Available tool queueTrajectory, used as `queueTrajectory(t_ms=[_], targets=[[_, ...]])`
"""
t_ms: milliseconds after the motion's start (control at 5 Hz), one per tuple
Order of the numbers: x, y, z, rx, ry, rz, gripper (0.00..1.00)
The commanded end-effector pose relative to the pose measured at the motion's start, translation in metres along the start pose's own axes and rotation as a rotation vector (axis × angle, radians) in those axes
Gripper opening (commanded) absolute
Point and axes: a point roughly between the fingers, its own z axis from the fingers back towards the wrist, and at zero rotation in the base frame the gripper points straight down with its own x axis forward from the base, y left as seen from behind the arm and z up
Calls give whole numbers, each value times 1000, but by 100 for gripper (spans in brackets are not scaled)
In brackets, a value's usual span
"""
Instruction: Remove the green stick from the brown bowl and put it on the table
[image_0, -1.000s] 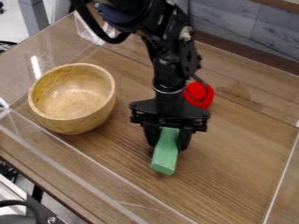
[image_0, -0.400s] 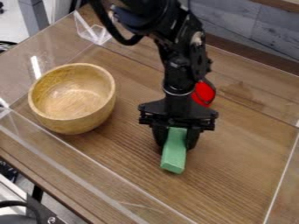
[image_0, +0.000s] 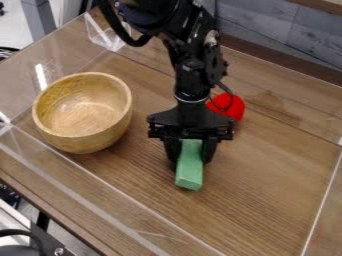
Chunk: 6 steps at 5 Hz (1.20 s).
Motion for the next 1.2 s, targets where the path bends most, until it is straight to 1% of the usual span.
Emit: queueTrajectory(t_ms=[0, 200, 400, 600, 800, 1000], targets=[[9, -4, 21, -36, -29, -82, 100], [10, -6, 34, -58, -18, -156, 100], [15, -12, 55, -101, -17, -227, 100], [23, -15, 80, -133, -41, -311, 100], [26, -9, 103, -153, -67, -301, 100], [27, -1, 114, -144, -98, -290, 100]])
